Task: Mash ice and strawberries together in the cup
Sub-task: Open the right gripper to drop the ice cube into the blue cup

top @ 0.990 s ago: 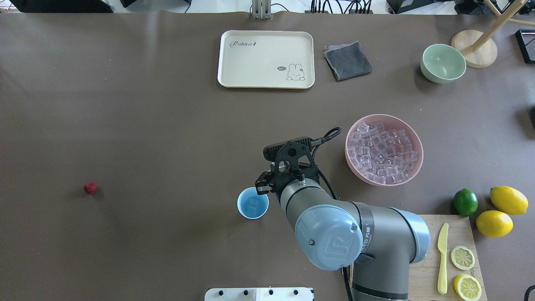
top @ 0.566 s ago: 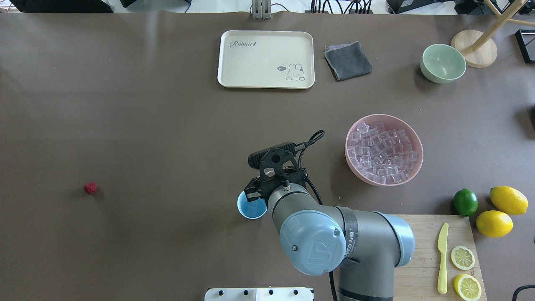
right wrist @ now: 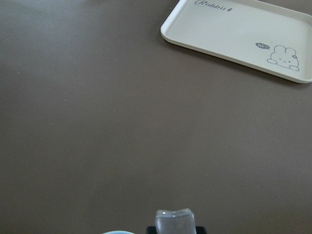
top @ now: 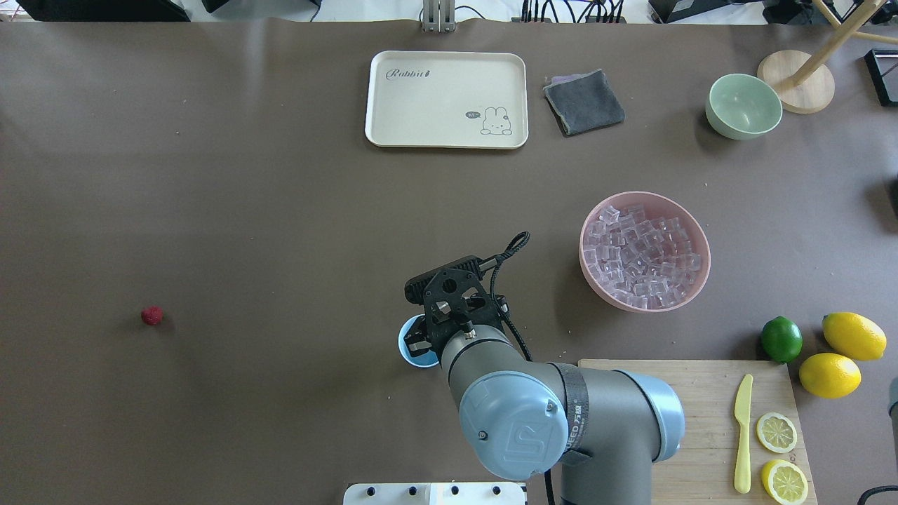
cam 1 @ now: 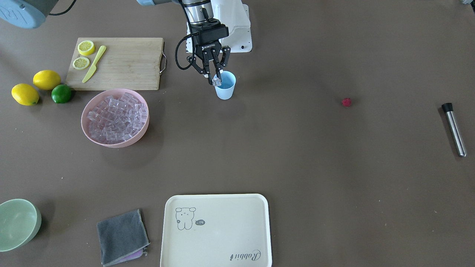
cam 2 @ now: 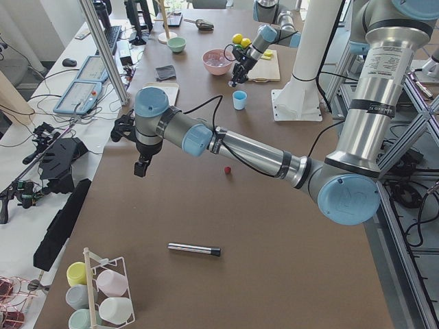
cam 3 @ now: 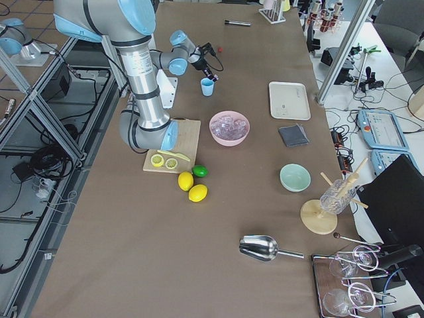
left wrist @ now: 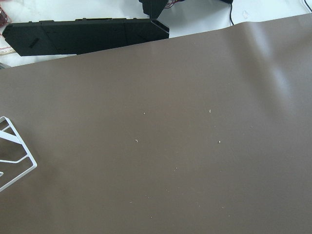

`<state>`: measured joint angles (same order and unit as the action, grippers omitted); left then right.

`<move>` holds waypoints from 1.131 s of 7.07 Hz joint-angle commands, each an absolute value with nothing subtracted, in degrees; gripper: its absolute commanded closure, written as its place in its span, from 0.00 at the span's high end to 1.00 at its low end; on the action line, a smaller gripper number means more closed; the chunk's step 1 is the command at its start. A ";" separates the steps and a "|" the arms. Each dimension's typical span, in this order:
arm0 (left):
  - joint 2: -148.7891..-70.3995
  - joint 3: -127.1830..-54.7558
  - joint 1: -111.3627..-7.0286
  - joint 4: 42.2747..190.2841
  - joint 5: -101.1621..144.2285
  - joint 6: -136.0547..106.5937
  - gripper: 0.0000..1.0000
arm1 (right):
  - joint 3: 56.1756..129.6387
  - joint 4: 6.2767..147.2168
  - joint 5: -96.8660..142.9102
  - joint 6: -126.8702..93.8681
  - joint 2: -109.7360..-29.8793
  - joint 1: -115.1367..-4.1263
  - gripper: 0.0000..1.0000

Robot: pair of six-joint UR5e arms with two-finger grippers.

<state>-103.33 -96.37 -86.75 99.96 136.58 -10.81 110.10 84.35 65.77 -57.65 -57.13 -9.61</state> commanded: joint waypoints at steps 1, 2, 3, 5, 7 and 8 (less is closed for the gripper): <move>-103.27 -96.42 -86.75 100.02 136.58 -10.81 0.99 | 109.69 84.29 65.22 -56.69 -57.13 -8.44 0.00; -103.27 -96.42 -86.75 100.02 136.67 -10.72 0.99 | 109.51 84.29 64.52 -56.69 -56.95 -7.74 0.00; -103.10 -96.42 -86.75 100.02 136.67 -10.64 0.99 | 109.34 84.29 63.64 -56.69 -56.95 -7.13 0.00; -103.01 -96.24 -86.75 100.02 136.58 -10.55 0.99 | 109.16 84.29 63.46 -55.99 -56.34 -6.51 0.00; -103.09 -95.89 -86.75 100.02 136.58 -10.46 0.99 | 109.07 84.29 63.46 -55.72 -56.25 -6.50 0.00; -103.10 -95.63 -86.75 100.02 136.58 -10.46 0.99 | 108.81 84.29 63.46 -55.55 -56.16 -6.50 0.00</move>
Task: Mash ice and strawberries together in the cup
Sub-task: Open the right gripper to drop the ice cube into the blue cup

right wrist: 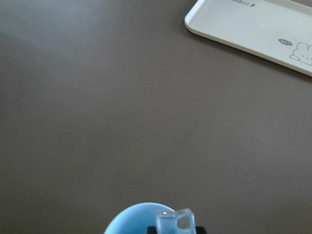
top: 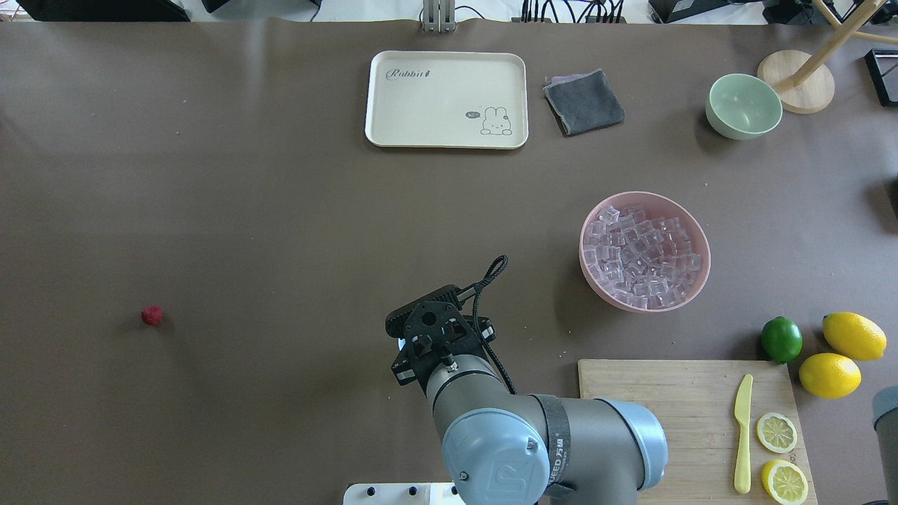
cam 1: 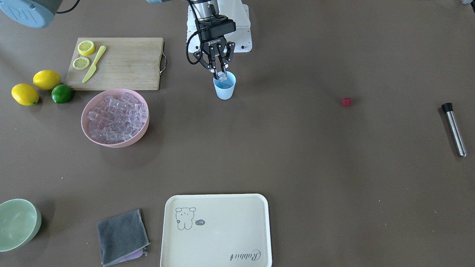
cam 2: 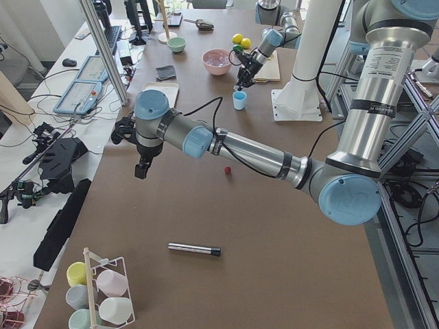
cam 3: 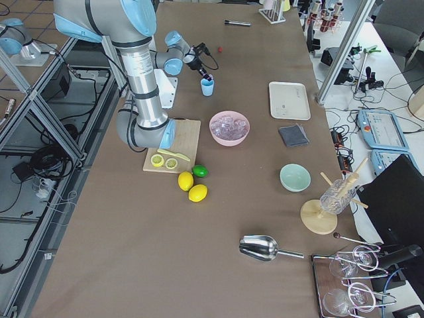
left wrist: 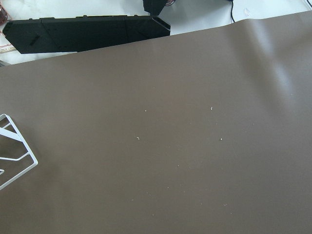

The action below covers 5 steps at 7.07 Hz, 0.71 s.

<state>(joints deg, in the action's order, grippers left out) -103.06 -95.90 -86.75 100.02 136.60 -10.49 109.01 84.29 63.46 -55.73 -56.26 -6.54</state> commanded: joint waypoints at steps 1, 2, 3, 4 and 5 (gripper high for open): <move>-103.18 -95.54 -86.75 100.02 136.58 -10.46 0.99 | 108.81 83.85 63.46 -55.02 -55.99 -6.50 0.19; -103.18 -95.54 -86.75 100.02 136.58 -10.55 0.99 | 107.85 80.98 63.37 -55.02 -55.99 -6.50 0.99; -103.18 -95.54 -86.75 99.93 136.58 -10.55 0.99 | 107.58 79.47 63.46 -54.85 -55.99 -6.59 1.00; -103.18 -95.54 -86.75 100.02 136.58 -10.55 0.99 | 107.58 79.37 63.46 -54.76 -56.07 -6.68 1.00; -103.44 -95.62 -86.75 99.93 136.58 -10.81 0.99 | 107.93 79.28 63.72 -53.89 -55.99 -7.46 1.00</move>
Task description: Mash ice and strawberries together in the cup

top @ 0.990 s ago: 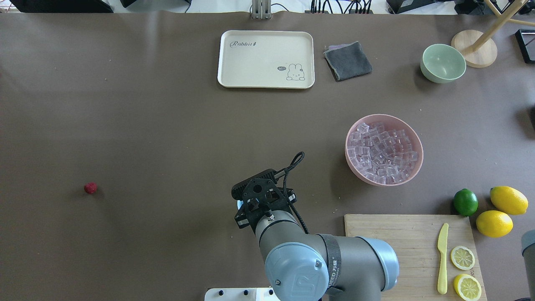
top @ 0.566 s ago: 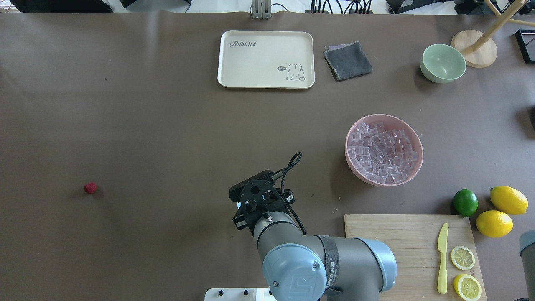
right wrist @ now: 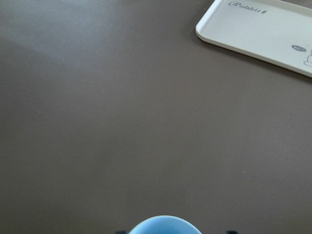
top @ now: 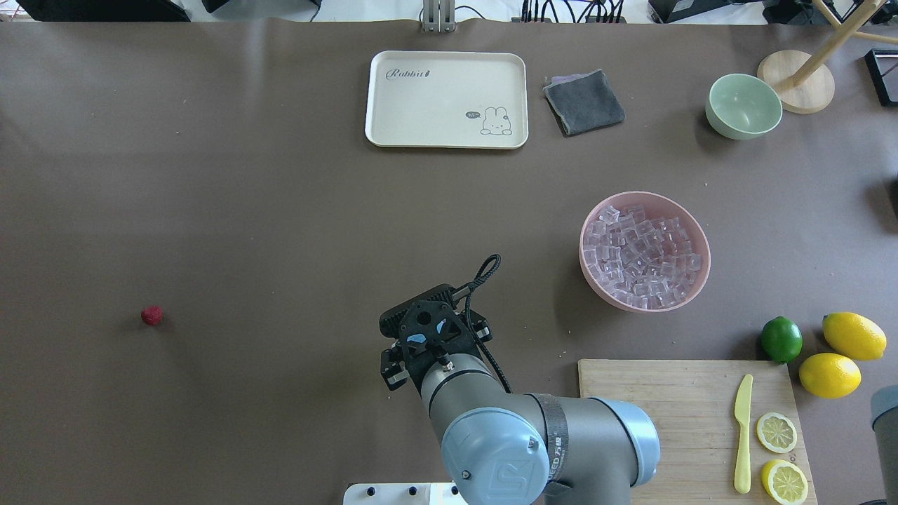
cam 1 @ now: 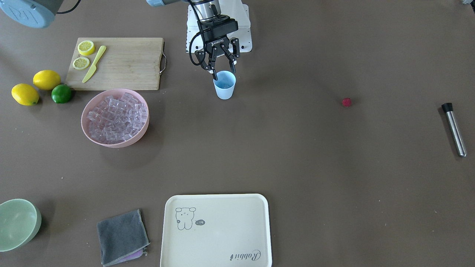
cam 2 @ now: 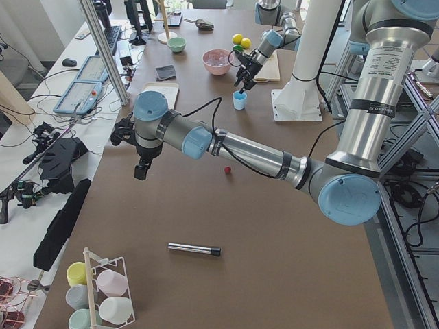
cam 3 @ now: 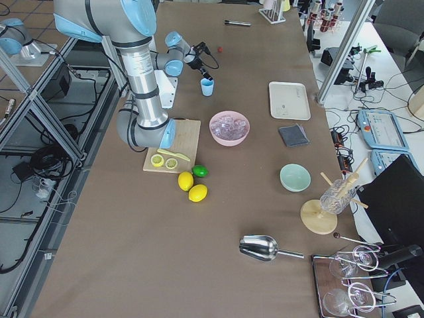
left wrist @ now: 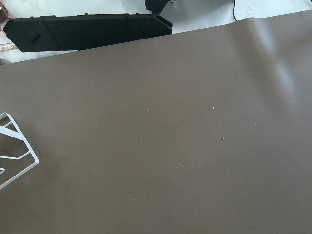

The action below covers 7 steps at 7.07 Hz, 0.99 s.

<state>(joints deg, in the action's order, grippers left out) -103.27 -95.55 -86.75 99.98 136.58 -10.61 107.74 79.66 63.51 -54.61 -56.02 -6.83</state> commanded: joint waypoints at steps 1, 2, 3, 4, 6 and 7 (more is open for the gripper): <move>-103.53 -95.62 -86.75 99.93 136.58 -10.81 0.99 | 108.02 79.28 65.46 -52.83 -55.90 -9.47 1.00; -103.54 -95.62 -86.75 99.93 136.58 -10.72 0.99 | 108.10 79.19 68.87 -52.47 -55.99 -11.15 1.00; -103.54 -95.89 -86.75 99.84 136.67 -10.72 0.99 | 108.11 78.93 70.73 -52.38 -55.90 -13.42 1.00; -104.06 -95.89 -86.84 99.23 140.93 -10.98 0.99 | 108.19 78.58 74.32 -52.38 -55.55 -16.75 1.00; -106.69 -95.54 -86.84 98.88 143.18 -10.90 0.99 | 108.11 79.19 87.22 -50.21 -55.90 -28.24 1.00; -107.22 -95.54 -86.84 98.09 143.26 -12.73 0.99 | 108.11 78.67 92.32 -49.23 -56.33 -32.56 1.00</move>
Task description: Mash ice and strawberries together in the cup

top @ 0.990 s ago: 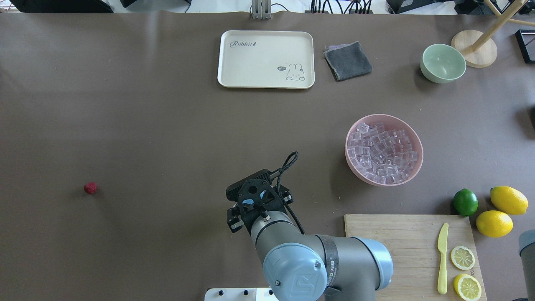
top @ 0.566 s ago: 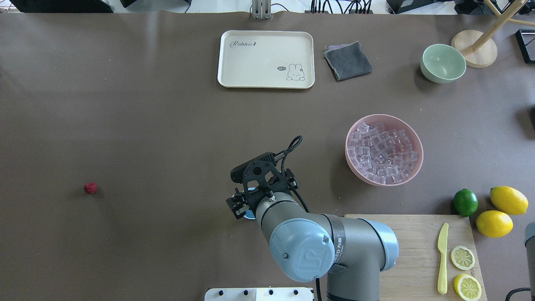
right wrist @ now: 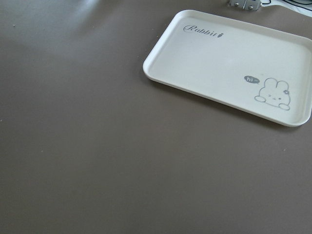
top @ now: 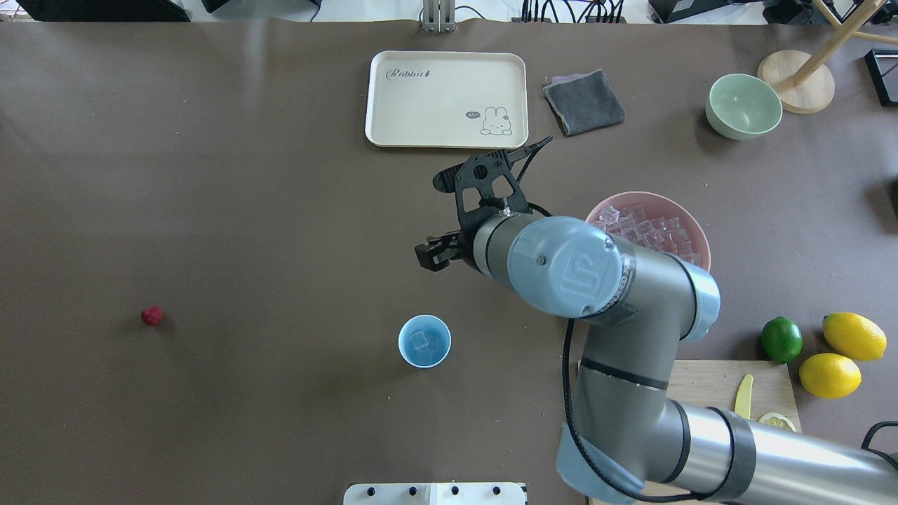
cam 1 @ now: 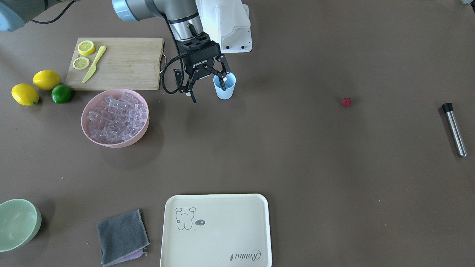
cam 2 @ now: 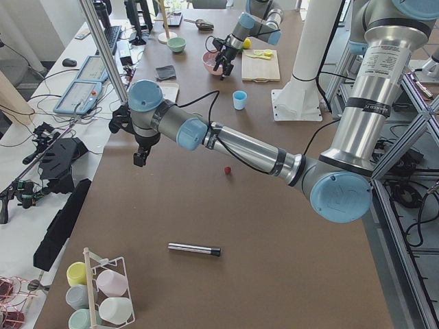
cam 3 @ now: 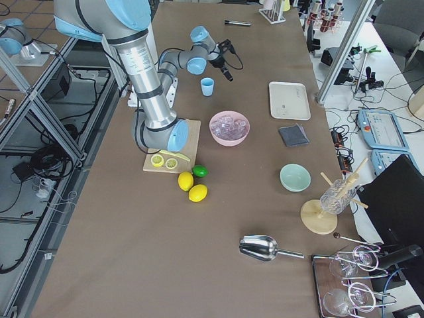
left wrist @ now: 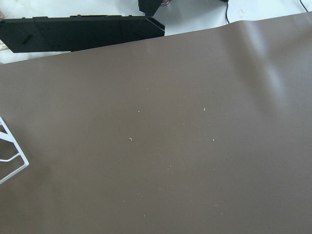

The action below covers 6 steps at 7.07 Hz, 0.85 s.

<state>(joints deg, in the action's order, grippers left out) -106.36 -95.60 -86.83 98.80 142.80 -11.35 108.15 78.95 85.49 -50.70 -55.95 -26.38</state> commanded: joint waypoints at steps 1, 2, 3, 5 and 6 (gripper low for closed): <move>-108.97 -95.97 -86.84 96.69 142.91 -16.05 0.99 | 109.06 79.10 95.42 -48.96 -56.77 -37.13 1.00; -109.07 -96.50 -86.49 97.29 143.35 -16.00 0.99 | 109.07 79.19 102.32 -48.26 -58.00 -43.62 1.00; -109.16 -97.11 -83.70 99.21 143.09 -16.78 0.99 | 109.07 79.10 107.79 -45.99 -60.18 -48.99 1.00; -109.34 -98.08 -77.73 101.85 142.56 -16.70 0.99 | 108.64 79.28 115.36 -43.60 -65.54 -57.61 1.00; -109.42 -98.61 -74.48 103.17 140.47 -18.18 0.99 | 108.72 79.19 118.62 -43.51 -67.92 -61.48 1.00</move>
<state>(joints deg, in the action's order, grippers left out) -109.30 -97.94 -78.47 101.46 142.18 -17.07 108.80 79.19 114.04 -44.10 -64.92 -56.25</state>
